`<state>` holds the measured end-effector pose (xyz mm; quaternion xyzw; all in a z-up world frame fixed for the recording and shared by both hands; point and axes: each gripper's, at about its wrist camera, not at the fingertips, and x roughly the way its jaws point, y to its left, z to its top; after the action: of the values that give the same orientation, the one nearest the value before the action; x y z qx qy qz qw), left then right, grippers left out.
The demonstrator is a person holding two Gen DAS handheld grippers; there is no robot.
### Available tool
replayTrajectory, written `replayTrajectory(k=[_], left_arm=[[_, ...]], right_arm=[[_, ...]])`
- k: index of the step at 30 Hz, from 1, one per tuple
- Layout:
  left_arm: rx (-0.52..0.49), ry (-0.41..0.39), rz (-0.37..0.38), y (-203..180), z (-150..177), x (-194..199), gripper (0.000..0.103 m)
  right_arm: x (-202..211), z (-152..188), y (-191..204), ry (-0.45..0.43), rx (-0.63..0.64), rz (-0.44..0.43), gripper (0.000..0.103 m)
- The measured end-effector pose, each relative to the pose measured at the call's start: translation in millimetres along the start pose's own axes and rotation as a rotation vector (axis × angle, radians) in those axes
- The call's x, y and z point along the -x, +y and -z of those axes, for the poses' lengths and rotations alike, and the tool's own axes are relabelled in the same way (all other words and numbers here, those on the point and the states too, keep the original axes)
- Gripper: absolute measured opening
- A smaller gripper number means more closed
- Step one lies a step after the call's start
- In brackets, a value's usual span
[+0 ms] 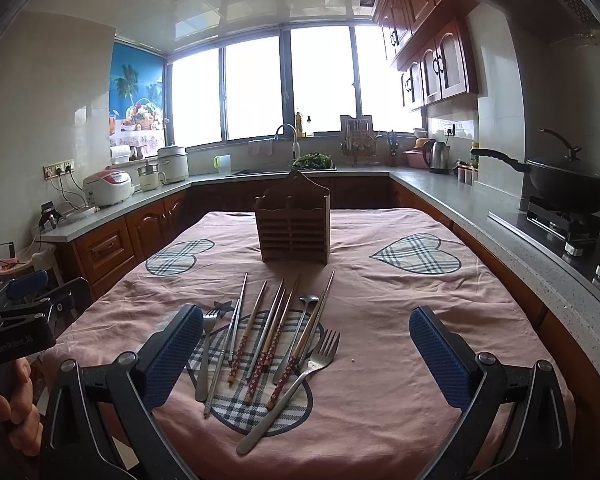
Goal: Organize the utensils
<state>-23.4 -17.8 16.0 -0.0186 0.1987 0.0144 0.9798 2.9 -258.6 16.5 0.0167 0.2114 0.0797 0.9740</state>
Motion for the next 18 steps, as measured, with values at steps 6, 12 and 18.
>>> replayTrajectory(k=[6, 12, 18], left_arm=[[0.002, 0.000, 0.000, -0.6, 0.0, -0.4, 0.103], [0.005, -0.006, -0.002, -1.6, -0.7, 0.1, 0.103], [0.008, -0.010, 0.000, 2.3, -1.1, 1.4, 0.103]], right_arm=[[0.5, -0.2, 2.1, -0.004, 0.004, -0.004, 0.103], [3.1, -0.9, 5.1, -0.012, 0.012, -0.008, 0.103], [2.5, -1.6, 7.3, -0.012, 0.018, -0.016, 0.103]])
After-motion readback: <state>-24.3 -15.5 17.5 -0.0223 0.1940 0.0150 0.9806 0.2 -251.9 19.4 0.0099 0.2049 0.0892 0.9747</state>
